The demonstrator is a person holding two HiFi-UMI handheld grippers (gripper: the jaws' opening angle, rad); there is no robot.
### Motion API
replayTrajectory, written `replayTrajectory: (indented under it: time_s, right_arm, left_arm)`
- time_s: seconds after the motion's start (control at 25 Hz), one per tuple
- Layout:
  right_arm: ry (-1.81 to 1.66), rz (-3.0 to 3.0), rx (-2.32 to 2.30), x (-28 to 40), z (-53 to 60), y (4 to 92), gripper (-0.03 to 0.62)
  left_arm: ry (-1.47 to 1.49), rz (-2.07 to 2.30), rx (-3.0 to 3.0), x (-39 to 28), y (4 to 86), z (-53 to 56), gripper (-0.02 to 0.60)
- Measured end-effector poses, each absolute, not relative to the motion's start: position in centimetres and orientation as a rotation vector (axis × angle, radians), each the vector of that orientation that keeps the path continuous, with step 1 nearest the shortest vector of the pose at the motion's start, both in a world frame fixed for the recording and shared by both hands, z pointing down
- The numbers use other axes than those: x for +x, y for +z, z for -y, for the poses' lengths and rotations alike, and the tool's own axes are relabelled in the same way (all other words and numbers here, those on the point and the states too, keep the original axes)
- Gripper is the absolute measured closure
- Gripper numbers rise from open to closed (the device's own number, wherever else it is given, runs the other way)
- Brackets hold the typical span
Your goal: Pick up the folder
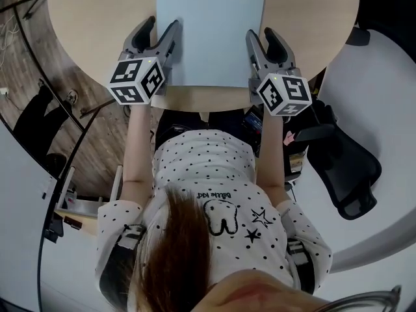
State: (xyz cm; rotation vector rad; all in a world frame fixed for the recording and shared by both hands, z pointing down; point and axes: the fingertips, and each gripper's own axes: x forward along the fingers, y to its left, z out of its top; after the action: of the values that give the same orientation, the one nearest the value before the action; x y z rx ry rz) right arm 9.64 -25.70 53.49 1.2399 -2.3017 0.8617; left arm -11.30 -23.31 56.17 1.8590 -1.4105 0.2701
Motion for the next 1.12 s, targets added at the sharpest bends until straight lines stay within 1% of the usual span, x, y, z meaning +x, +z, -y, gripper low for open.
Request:
replayTrajectory:
  time_s: [0.24,0.4,0.64,1.12]
  right_arm:
    - [0.976,2.284,1.259,9.1,25.7,55.2,0.395]
    - [1.066,2.278,1.280,9.4,25.5,56.0,0.367]
    - [1.107,2.312,1.279,9.3,25.3,56.2,0.370]
    - [1.178,2.302,1.281,10.1,24.8,56.8,0.367]
  left_arm:
    - [0.264,1.403,1.828,-11.3,57.1,23.1,0.324]
    - [0.252,1.395,1.810,-11.5,57.6,22.9,0.305]
    - [0.052,1.308,1.687,-11.3,58.3,22.5,0.304]
    - [0.090,1.314,1.726,-10.4,58.4,22.1,0.304]
